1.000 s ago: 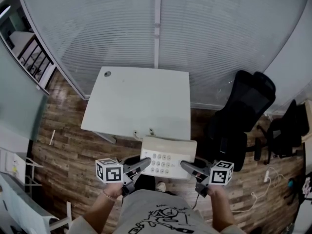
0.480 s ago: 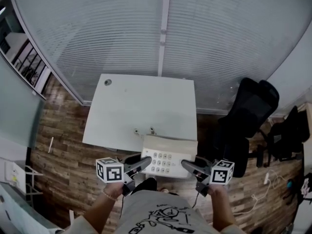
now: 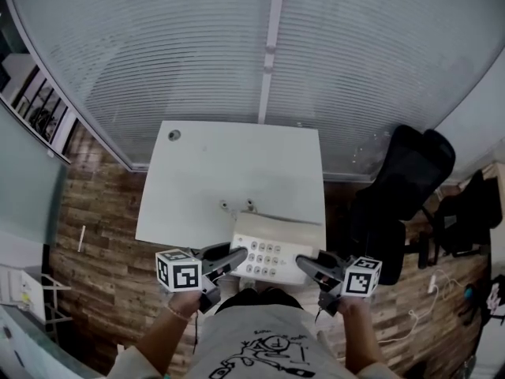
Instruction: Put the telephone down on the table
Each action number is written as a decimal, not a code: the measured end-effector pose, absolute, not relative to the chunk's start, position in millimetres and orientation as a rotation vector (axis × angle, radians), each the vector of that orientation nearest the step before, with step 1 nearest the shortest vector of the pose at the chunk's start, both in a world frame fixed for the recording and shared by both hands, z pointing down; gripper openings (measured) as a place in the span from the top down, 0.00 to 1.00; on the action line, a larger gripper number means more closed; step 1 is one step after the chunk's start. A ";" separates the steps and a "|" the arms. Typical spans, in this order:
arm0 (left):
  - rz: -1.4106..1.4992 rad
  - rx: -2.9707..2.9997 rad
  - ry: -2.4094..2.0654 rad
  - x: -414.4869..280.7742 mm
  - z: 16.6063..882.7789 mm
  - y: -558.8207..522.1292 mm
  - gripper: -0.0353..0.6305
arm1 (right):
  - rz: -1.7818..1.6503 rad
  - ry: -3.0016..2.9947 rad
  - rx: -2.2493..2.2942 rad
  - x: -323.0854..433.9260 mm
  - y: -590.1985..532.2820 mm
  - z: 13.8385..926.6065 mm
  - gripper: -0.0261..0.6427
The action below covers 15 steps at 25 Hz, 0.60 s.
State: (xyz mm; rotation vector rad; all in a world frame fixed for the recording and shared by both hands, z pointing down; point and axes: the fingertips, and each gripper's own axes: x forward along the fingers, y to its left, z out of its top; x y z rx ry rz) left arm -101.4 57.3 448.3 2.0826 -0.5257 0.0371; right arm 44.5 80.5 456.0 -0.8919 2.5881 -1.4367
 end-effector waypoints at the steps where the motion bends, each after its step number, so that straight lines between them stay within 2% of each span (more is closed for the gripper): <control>1: 0.037 2.080 -0.522 -99.8 449.2 55.8 0.72 | -1.441 2.585 -0.895 46.1 79.6 456.5 0.62; 15: 0.051 2.049 -0.545 -80.1 452.7 25.5 0.72 | -1.464 2.583 -0.852 65.1 44.4 460.9 0.62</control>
